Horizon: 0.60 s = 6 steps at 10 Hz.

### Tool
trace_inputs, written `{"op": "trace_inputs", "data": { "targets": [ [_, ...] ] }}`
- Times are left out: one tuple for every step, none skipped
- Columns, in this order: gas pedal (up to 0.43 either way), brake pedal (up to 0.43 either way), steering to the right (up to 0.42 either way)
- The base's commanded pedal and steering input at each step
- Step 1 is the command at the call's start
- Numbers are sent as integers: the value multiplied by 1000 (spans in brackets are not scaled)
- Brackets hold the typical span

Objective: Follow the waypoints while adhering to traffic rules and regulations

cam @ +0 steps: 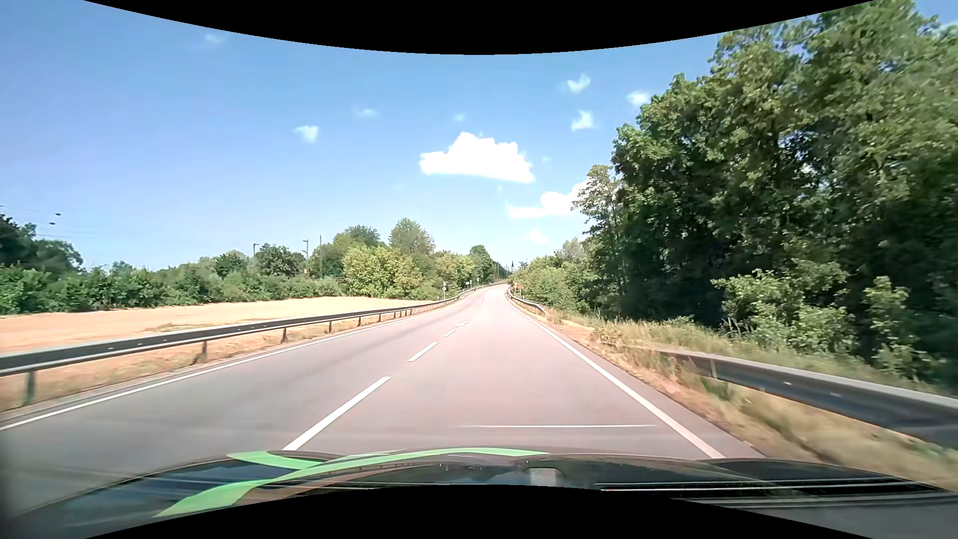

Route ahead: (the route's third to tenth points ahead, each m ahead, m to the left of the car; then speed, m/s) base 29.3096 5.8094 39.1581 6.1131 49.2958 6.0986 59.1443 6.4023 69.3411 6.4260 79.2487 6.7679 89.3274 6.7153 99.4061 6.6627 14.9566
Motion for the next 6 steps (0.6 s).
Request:
{"op": "trace_inputs", "data": {
  "targets": [
    [287, 0, -7],
    [287, 0, -7],
    [287, 0, -7],
    [287, 0, -7],
    [280, 0, -7],
    [280, 0, -7]
  ]
}}
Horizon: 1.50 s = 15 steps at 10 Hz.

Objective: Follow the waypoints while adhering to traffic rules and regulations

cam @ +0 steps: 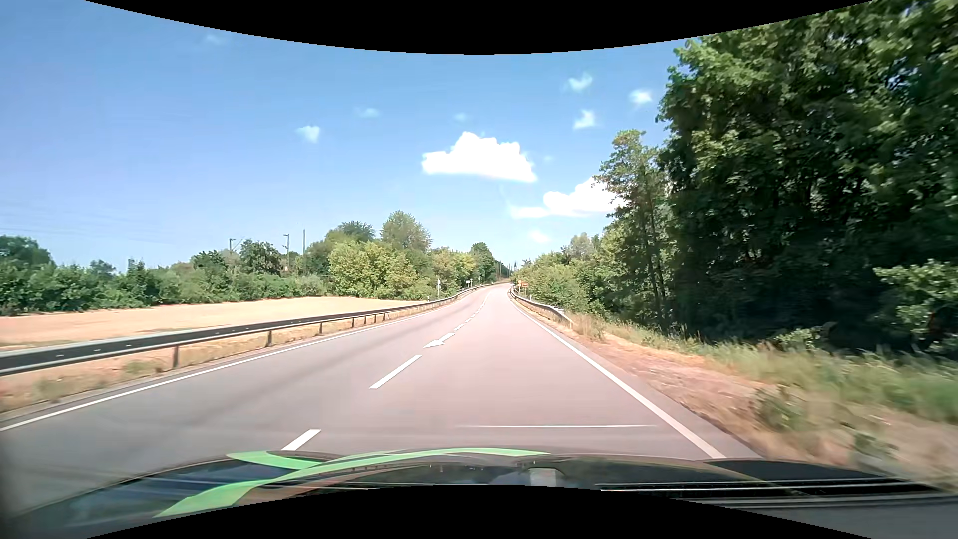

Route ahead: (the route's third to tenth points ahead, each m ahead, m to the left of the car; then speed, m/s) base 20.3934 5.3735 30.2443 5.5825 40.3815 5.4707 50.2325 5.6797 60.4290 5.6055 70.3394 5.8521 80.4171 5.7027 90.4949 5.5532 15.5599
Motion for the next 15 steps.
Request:
{"op": "trace_inputs", "data": {
  "targets": [
    [268, 0, -7],
    [260, 0, -7],
    [248, 0, -7],
    [248, 0, -7],
    [248, 0, -4],
    [220, 0, -5],
    [197, 0, -5],
    [197, 0, -4],
    [209, 0, -1],
    [209, 0, -1],
    [240, 0, -2],
    [248, 0, -1],
    [260, 0, -2],
    [260, 0, -1],
    [260, 0, -1]
  ]
}}
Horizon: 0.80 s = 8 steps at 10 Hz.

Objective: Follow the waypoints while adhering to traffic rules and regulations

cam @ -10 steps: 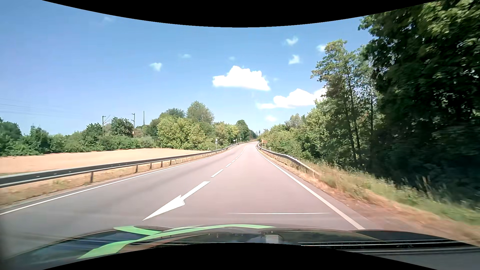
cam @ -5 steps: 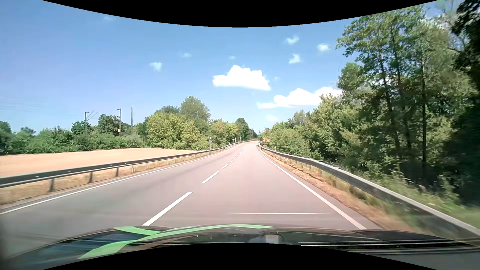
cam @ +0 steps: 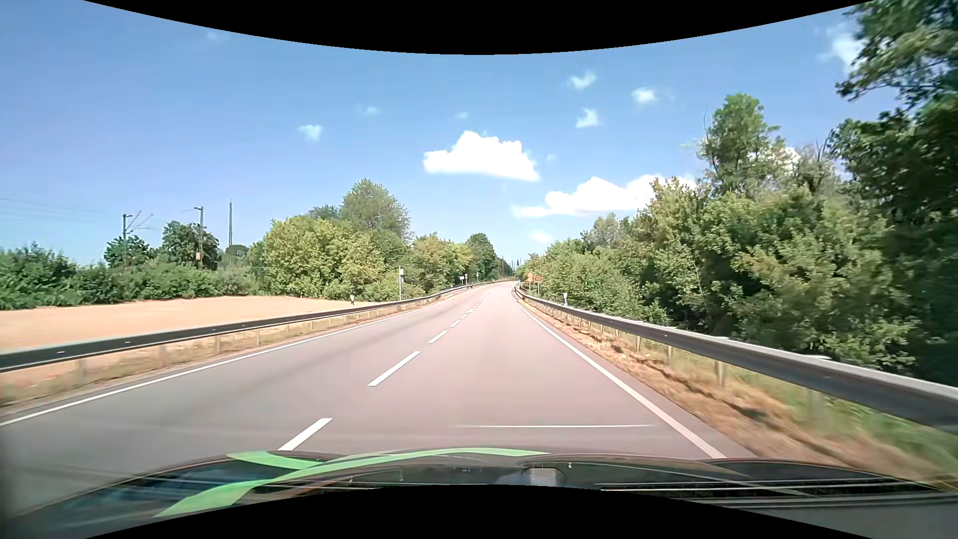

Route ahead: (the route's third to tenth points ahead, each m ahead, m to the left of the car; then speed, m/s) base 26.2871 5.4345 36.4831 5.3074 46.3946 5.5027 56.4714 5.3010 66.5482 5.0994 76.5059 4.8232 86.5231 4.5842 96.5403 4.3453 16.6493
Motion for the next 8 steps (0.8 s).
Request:
{"op": "trace_inputs", "data": {
  "targets": [
    [248, 0, -3],
    [228, 0, -4],
    [220, 0, -4],
    [220, 0, -4],
    [220, 0, -4],
    [220, 0, -3],
    [228, 0, -4],
    [240, 0, -3]
  ]
}}
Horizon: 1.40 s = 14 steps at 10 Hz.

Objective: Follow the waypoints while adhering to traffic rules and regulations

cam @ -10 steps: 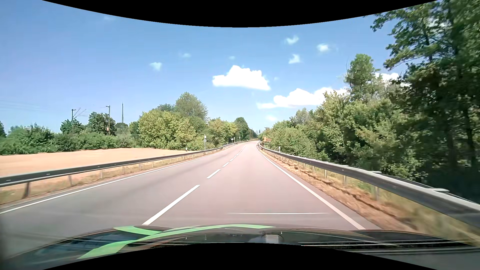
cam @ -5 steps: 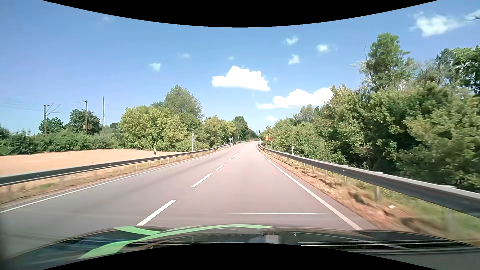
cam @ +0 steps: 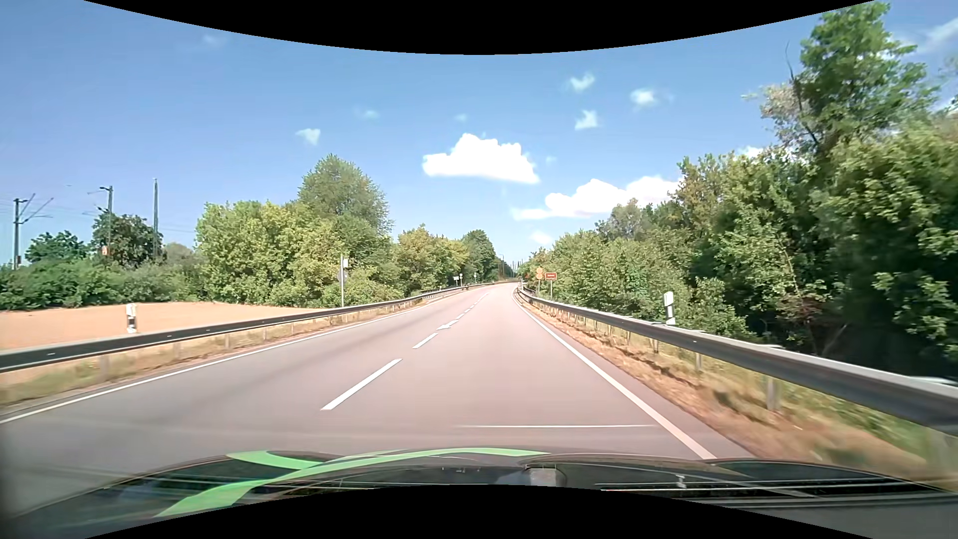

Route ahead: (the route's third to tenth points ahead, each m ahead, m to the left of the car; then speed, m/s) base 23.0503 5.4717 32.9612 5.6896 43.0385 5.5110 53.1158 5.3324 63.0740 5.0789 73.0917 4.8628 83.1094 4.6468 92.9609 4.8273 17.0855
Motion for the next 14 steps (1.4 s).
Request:
{"op": "trace_inputs", "data": {
  "targets": [
    [248, 0, -3],
    [248, 0, -3],
    [260, 0, -4],
    [260, 0, -3],
    [248, 0, -3],
    [240, 0, -4],
    [240, 0, -4],
    [248, 0, -4],
    [248, 0, -4],
    [260, 0, -5],
    [260, 0, -6],
    [260, 0, -6],
    [260, 0, -6],
    [240, 0, -6]
  ]
}}
